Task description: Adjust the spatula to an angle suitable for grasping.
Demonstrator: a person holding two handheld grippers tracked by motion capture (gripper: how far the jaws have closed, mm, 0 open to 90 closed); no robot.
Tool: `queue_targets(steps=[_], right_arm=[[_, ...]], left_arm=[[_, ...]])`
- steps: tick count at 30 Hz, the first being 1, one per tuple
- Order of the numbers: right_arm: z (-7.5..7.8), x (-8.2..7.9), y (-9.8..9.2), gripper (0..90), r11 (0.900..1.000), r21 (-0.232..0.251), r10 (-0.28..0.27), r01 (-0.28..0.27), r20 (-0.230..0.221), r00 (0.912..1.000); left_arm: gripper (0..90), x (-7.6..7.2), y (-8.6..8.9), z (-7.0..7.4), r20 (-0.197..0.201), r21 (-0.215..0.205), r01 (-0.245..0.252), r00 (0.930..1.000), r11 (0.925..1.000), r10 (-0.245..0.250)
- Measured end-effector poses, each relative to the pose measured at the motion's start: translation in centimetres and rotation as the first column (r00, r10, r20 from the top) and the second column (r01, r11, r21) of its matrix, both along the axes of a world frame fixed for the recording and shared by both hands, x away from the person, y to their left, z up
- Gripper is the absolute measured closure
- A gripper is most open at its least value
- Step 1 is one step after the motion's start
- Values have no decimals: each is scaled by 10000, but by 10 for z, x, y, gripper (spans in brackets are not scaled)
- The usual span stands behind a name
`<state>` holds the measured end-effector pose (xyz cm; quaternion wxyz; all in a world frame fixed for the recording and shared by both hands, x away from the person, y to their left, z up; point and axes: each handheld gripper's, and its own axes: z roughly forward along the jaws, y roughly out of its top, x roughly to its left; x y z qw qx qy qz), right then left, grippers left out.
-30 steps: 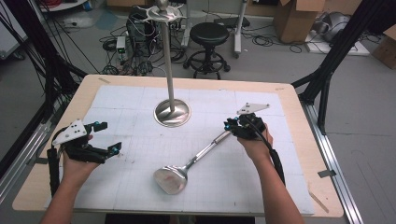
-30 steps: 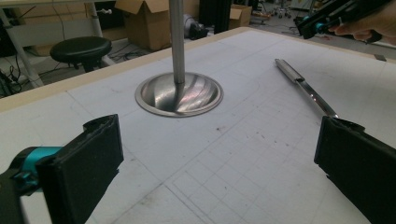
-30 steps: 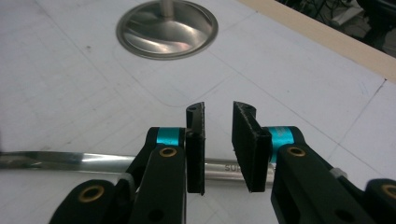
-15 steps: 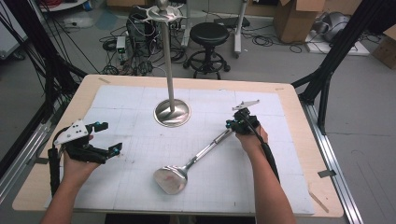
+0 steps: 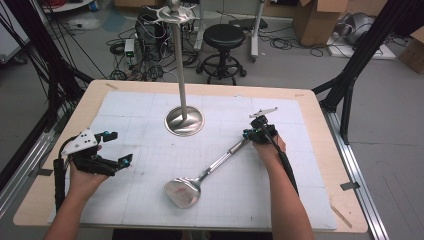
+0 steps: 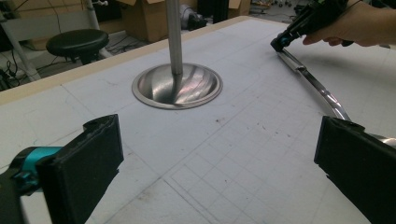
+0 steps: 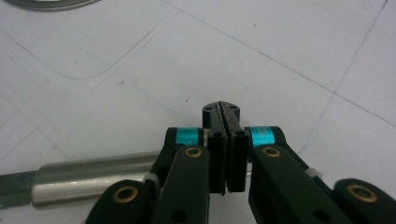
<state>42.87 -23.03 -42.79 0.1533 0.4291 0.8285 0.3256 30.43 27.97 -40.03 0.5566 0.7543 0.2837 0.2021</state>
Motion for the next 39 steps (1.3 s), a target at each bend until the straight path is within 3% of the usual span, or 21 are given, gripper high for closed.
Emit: queue_targets(steps=[10, 18, 29, 39], right_arm=[[0, -1, -3, 900, 9998, 153, -113, 118, -308, 9995], [4, -10, -13, 900, 9999, -89, -74, 68, -712, 9974], [-2, -40, -27, 900, 9997, 23, 234, -233, -1040, 9943], [-2, -67, -42, 900, 9975, 642, 356, -301, -860, 9957]], left_arm=[[17, -1, -2, 0, -11, -16, 51, 10000, 10000, -51], [17, -1, -3, 0, 11, -9, 98, 10000, 10000, -98], [17, -2, -5, 2, 95, -44, 181, 9998, 9998, -181], [17, -1, -7, 1, 67, -11, 257, 9996, 9997, -257]])
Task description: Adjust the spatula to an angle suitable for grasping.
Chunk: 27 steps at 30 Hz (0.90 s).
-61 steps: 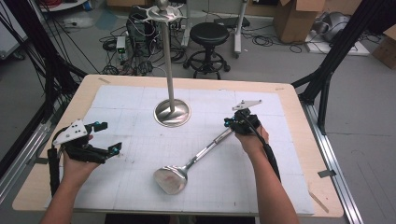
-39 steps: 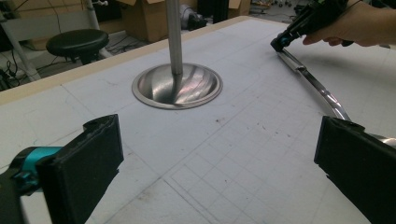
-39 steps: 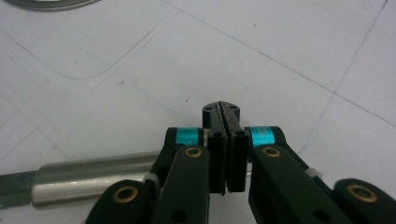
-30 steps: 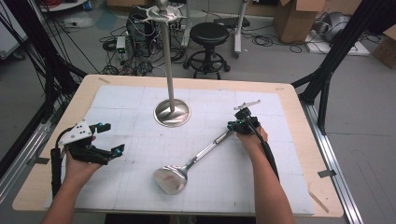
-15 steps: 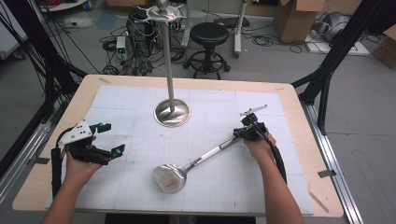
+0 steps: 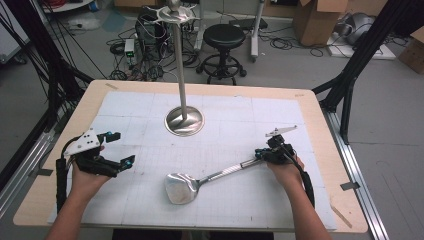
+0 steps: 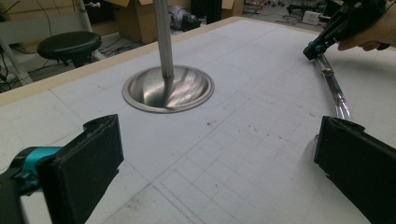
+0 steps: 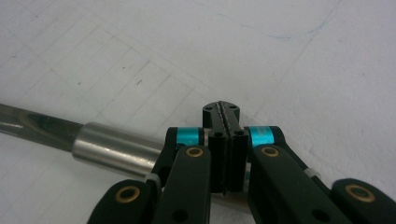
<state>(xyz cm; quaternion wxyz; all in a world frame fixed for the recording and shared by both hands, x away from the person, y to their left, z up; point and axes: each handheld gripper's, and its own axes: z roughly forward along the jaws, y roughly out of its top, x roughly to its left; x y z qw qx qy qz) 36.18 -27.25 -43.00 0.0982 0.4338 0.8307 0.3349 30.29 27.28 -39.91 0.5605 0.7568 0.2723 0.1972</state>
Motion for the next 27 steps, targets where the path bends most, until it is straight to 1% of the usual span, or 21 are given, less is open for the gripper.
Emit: queue_targets(steps=[2, 4, 13, 15, 16, 22, 23, 27], right_arm=[[2, -4, -2, 900, 9999, 137, 9, -9, 70, 10000], [2, -8, -4, 900, 9999, 169, 15, -16, 72, 10000], [-2, -20, -13, 900, 9989, 462, -22, 21, 23, 10000], [-4, -26, -16, 900, 9983, 579, -43, 39, 80, 10000], [-4, -28, -17, 900, 9981, 611, -55, 54, 21, 10000], [-3, -40, -21, 900, 9979, 646, -13, 9, 62, 10000], [-4, -41, -22, 900, 9977, 677, 35, -41, 80, 10000], [-4, -45, -24, 900, 9967, 809, -57, 47, 128, 9999]], left_arm=[[17, 0, 0, 0, -17, 15, 4, 10000, 10000, -4], [17, 0, -1, 0, -23, 13, 18, 10000, 10000, -18], [17, -1, -2, 1, 30, -2, 52, 10000, 10000, -52], [17, -1, -2, 1, 22, -4, 76, 10000, 10000, -76], [17, -1, -2, 1, 5, 18, 75, 10000, 10000, -75], [17, -1, -3, 0, -2, 37, 101, 9999, 9999, -101], [17, -1, -3, 0, -11, 39, 104, 9999, 9999, -104], [17, -1, -4, 0, -10, 49, 114, 9999, 9999, -114]])
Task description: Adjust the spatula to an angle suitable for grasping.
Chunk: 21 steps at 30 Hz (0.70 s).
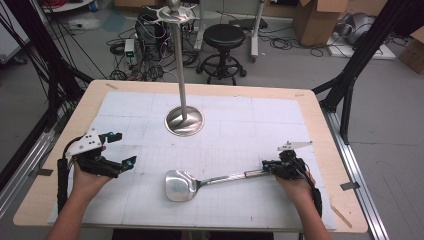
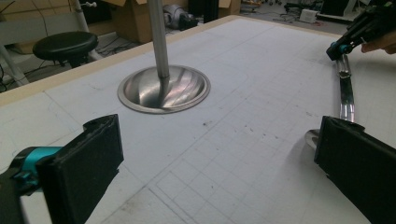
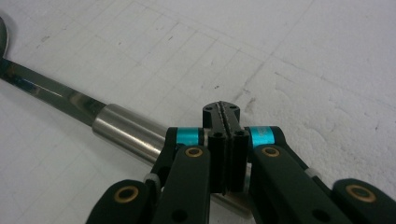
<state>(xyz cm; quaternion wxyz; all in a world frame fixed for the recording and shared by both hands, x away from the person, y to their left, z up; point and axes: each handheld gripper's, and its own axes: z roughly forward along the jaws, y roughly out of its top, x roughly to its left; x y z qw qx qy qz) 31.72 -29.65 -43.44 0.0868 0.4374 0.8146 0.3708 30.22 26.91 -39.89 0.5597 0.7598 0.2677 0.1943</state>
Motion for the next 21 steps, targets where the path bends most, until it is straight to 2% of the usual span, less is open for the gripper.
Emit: queue_targets(steps=[4, 10, 16, 21], right_arm=[[0, -2, -1, 892, 9998, 188, 1, -1, 19, 10000], [3, -6, -4, 810, 9973, 726, 54, -77, 325, 9995], [14, -12, -9, 710, 9912, 1311, 73, -199, 959, 9954], [22, -17, -9, 580, 9889, 1446, 107, -341, 1594, 9872]], left_arm=[[17, 0, 0, 0, 20, 43, 8, 10000, 10000, -8], [17, 1, -1, 0, -14, 27, 34, 10000, 10000, -34], [17, 0, 0, 0, 25, -24, 39, 10000, 10000, -39], [17, 0, 1, 1, 47, -44, 9, 10000, 10000, -9]])
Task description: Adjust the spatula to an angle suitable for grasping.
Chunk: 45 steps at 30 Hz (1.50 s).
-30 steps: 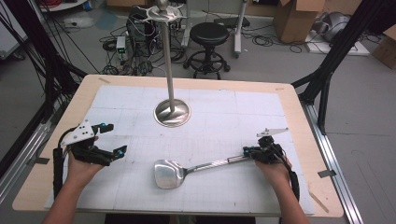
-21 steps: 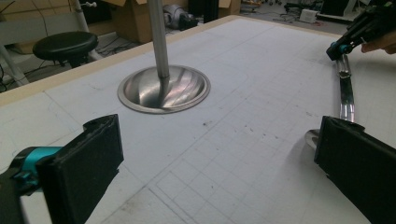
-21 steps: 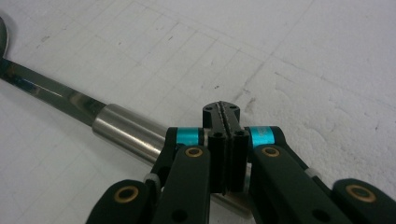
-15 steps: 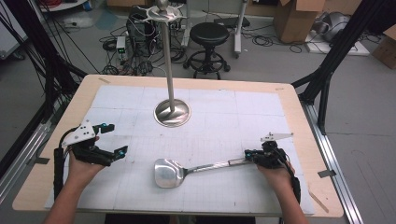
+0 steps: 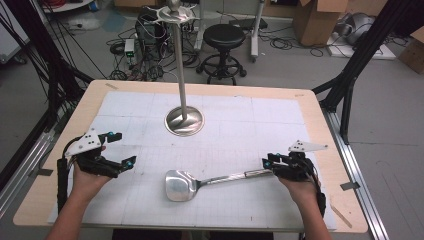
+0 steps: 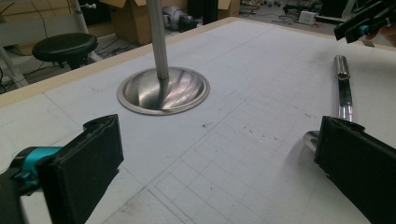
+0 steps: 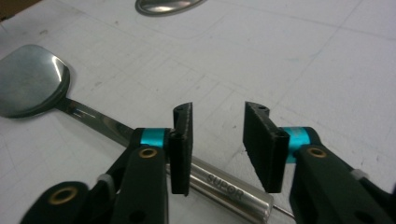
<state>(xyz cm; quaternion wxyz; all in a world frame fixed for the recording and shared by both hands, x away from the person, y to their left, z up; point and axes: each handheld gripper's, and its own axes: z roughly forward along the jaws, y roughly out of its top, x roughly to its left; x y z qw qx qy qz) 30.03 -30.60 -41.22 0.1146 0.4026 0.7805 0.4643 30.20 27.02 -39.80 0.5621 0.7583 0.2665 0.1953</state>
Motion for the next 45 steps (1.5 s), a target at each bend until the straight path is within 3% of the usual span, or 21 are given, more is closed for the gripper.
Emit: queue_targets(steps=[9, 14, 30, 40, 45], right_arm=[[8, -4, 1, 403, 9998, -21, 173, -172, 805, 9966], [10, -4, 5, 330, 9990, -154, 439, -426, 991, 9941], [26, -3, 15, 268, 9968, -485, 694, -638, 1256, 9896], [46, -10, 15, 208, 9931, -432, 1155, -1093, 1854, 9759], [50, -13, 11, 208, 9937, -449, 1092, -1024, 1935, 9750]], left_arm=[[17, 0, 0, 0, 6, -22, 14, 10000, 10000, -14], [17, 0, 1, 0, 37, 5, 19, 10000, 10000, -19], [17, 0, 2, 1, 38, -93, 29, 10000, 10000, -29], [17, 0, 3, 1, 46, -224, -9, 10000, 9997, 11], [17, 0, 1, 1, 20, -205, 37, 10000, 9998, -37]])
